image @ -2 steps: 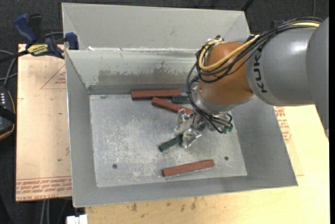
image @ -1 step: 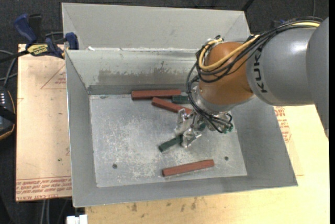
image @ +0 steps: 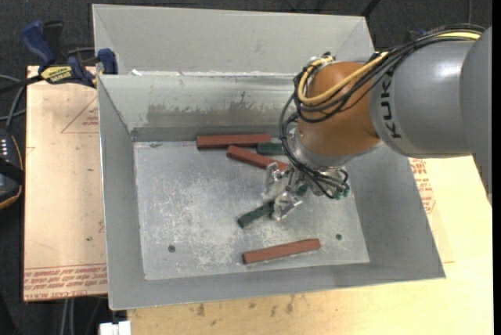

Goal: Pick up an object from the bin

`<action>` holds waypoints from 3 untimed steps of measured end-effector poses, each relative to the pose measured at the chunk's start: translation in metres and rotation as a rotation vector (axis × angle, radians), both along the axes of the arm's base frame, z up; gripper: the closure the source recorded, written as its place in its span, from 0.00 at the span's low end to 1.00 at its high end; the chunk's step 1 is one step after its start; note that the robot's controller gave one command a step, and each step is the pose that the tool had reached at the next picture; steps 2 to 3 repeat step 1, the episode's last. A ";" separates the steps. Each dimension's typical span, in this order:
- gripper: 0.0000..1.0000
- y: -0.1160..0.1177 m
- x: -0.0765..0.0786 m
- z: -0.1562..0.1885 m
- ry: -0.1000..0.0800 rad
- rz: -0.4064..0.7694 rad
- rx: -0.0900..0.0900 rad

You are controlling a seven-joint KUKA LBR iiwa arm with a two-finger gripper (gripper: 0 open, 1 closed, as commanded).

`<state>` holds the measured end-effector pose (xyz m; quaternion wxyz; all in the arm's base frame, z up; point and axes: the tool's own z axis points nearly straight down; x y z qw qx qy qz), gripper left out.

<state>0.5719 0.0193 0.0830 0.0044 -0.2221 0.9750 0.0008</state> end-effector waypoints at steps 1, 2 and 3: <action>1.00 0.000 -0.003 0.012 0.007 -0.001 -0.001; 1.00 0.000 -0.003 0.012 0.007 -0.001 -0.001; 1.00 0.000 -0.003 0.012 0.007 -0.001 -0.001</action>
Offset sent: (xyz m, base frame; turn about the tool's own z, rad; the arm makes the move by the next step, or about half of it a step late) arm -0.0001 0.0000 0.0891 0.0000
